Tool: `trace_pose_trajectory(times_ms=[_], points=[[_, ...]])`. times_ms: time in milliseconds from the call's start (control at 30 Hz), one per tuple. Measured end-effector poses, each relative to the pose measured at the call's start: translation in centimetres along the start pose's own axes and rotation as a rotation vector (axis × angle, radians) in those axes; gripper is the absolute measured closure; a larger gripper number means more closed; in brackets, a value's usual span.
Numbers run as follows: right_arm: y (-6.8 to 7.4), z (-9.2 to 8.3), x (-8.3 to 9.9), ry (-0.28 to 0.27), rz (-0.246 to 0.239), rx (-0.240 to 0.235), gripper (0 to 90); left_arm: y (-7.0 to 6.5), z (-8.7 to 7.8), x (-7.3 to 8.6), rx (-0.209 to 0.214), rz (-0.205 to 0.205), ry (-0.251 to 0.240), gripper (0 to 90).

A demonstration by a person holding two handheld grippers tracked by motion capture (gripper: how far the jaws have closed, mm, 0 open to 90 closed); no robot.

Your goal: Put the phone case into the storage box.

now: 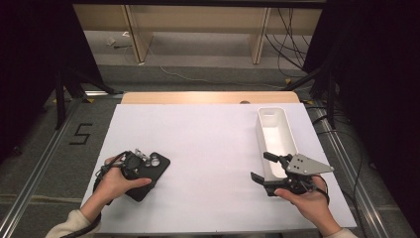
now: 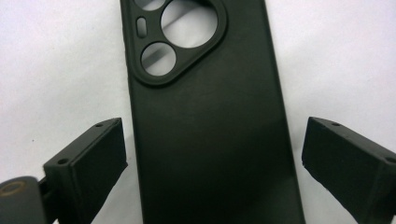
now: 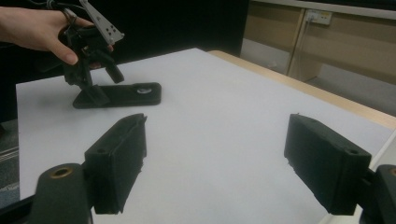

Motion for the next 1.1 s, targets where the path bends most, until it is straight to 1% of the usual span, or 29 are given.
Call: trace_pose_trajectory(times_ms=[200, 367, 667, 900, 1033, 1100], points=[[0.0, 0.0, 0.0, 0.0, 0.0, 0.0, 22.2, 0.06, 0.2, 0.07, -0.003, 0.002, 0.017, 6.7], [0.03, 0.0, 0.01, 0.002, 0.0, -0.001, 22.3, 0.16, 0.24, 0.08, 0.0, -0.004, 0.019, 5.7], [0.03, 0.03, 0.02, 0.001, 0.0, -0.001, 22.3, 0.23, 0.5, 0.13, 0.001, 0.001, 0.033, 4.9], [0.05, 0.03, 0.02, 0.002, 0.001, -0.001, 22.4, 0.29, 0.74, 0.14, 0.007, -0.006, 0.043, 4.5], [0.05, 0.03, 0.01, 0.002, 0.001, -0.001, 22.4, 0.3, 0.76, 0.11, 0.013, -0.007, 0.046, 5.9], [0.07, 0.05, 0.02, 0.003, 0.0, -0.001, 22.5, 0.27, 0.75, 0.09, 0.009, -0.007, 0.047, 6.0]])
Point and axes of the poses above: each handheld gripper's, and its own axes: z roughly forward along the jaws, x roughly out of its underside, y roughly to its left, the point moved 1 cm from there along z, roughly forward along the jaws, and after that the axes turned 11 degrees about -z, right-handed, at the moved point
